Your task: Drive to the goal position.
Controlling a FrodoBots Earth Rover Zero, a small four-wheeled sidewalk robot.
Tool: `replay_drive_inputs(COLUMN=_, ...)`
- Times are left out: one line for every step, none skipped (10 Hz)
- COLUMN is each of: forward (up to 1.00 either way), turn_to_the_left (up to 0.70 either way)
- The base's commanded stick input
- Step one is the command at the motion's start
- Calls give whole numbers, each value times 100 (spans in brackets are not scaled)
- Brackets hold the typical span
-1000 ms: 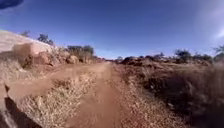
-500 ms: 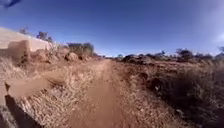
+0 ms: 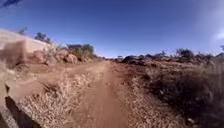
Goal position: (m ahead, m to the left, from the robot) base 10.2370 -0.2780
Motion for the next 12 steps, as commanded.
replay_drive_inputs(forward=50, turn_to_the_left=0)
replay_drive_inputs(forward=50, turn_to_the_left=0)
replay_drive_inputs(forward=50, turn_to_the_left=0)
replay_drive_inputs(forward=50, turn_to_the_left=0)
replay_drive_inputs(forward=50, turn_to_the_left=0)
replay_drive_inputs(forward=50, turn_to_the_left=0)
replay_drive_inputs(forward=50, turn_to_the_left=0)
replay_drive_inputs(forward=50, turn_to_the_left=0)
replay_drive_inputs(forward=50, turn_to_the_left=0)
replay_drive_inputs(forward=50, turn_to_the_left=0)
replay_drive_inputs(forward=50, turn_to_the_left=0)
replay_drive_inputs(forward=50, turn_to_the_left=0)
